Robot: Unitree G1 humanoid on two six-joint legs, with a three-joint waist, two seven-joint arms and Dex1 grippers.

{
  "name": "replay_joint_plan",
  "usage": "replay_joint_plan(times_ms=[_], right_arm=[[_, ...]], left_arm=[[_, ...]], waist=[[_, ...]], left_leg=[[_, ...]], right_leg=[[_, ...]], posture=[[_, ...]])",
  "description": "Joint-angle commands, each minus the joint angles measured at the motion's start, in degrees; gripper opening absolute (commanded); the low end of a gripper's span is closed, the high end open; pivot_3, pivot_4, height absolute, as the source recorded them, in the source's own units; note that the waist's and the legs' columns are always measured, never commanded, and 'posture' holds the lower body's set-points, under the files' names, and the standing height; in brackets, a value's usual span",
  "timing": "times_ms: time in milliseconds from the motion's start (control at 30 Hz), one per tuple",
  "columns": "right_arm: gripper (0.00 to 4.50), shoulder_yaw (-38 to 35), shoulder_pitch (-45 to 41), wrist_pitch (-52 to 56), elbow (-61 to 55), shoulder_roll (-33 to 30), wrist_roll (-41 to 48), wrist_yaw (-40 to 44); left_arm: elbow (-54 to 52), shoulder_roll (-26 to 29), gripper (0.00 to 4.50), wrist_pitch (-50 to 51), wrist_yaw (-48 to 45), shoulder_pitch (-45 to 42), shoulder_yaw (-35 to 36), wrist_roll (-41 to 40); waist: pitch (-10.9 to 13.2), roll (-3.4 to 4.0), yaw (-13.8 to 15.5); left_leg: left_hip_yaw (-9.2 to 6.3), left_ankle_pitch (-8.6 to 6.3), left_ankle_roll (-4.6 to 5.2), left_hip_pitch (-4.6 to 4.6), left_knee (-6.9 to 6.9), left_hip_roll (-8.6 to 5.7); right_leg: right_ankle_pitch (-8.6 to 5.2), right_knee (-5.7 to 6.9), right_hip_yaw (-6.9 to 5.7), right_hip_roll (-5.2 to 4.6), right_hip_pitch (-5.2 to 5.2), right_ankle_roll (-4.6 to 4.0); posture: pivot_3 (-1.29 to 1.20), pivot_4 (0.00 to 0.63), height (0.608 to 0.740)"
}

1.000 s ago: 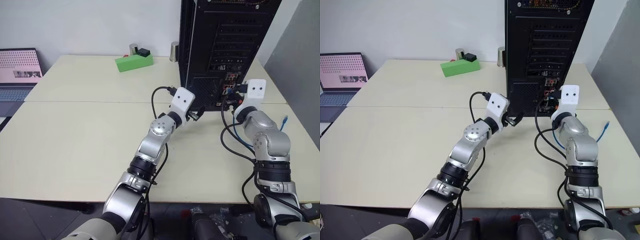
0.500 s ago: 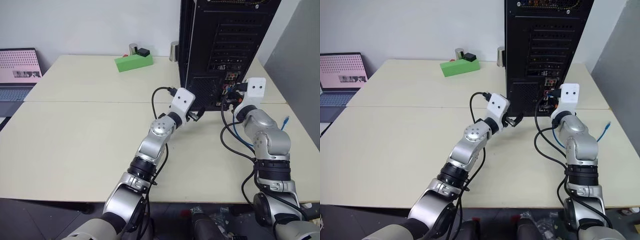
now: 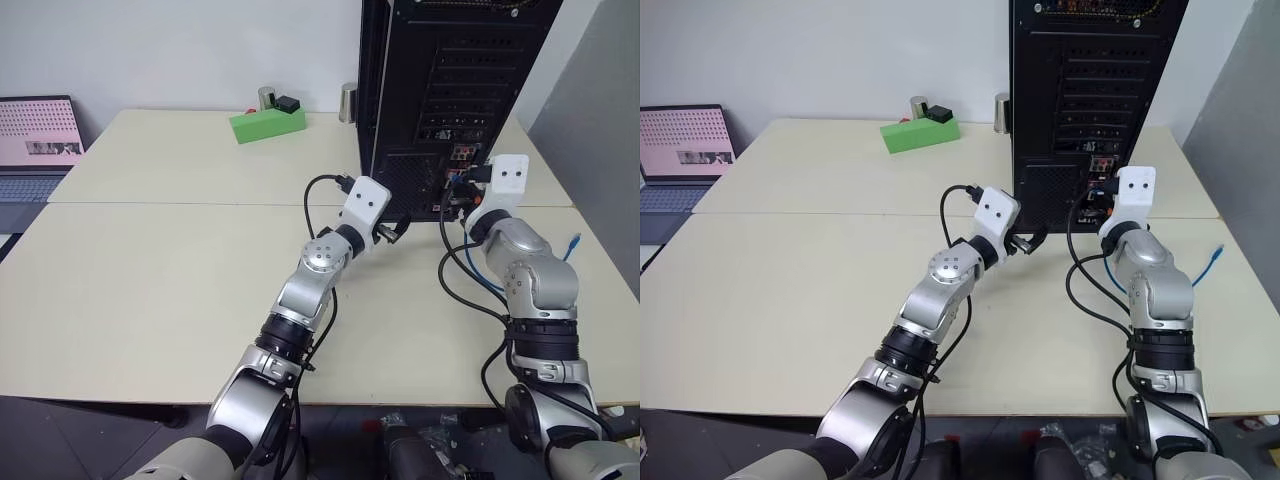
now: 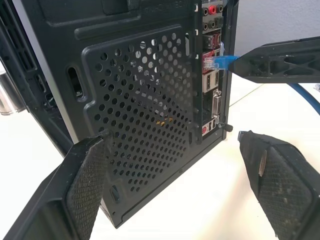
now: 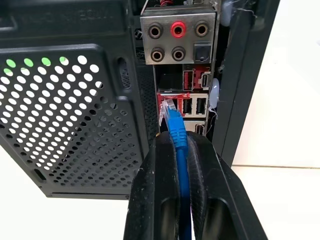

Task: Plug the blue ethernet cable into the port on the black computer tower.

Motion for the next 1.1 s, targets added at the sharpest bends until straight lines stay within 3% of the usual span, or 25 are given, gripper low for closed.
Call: replay_joint_plan(times_ms=[33, 500, 1100], right_arm=[[0.00, -3.00, -2.70, -0.34, -1.17, 0.36, 0.87, -1.83], [0.00, -3.19, -4.95, -0.51, 0.19, 3.21, 1.40, -3.52], [0.00, -2.07, -8.26, -3.35, 6.55, 2.27, -0.06, -1.73]], left_arm=[[-2.19, -0.42, 4.26, -0.26, -0.17, -0.34, -0.09, 0.13], [-2.64, -0.79, 4.26, -0.04, -0.31, -0.28, -0.13, -0.10], [-3.89, -1.10, 4.26, 0.59, -1.56, 0.21, -0.09, -0.44]], waist=[[0.00, 0.00, 0.04], [0.00, 0.00, -0.15], [0.00, 0.01, -1.29]], left_leg=[[0.00, 0.00, 0.00, -0.01, 0.00, 0.00], [-0.01, 0.00, 0.00, -0.05, 0.01, -0.01], [0.00, 0.00, 0.00, -0.03, 0.02, 0.00]], right_leg=[[0.00, 0.00, 0.00, 0.00, 0.00, 0.00], [0.00, 0.01, -0.01, -0.01, -0.04, 0.00], [0.02, 0.07, 0.02, 0.00, -0.05, 0.02]], posture=[[0.00, 0.150, 0.740], [0.00, 0.150, 0.740], [0.00, 0.150, 0.740]])
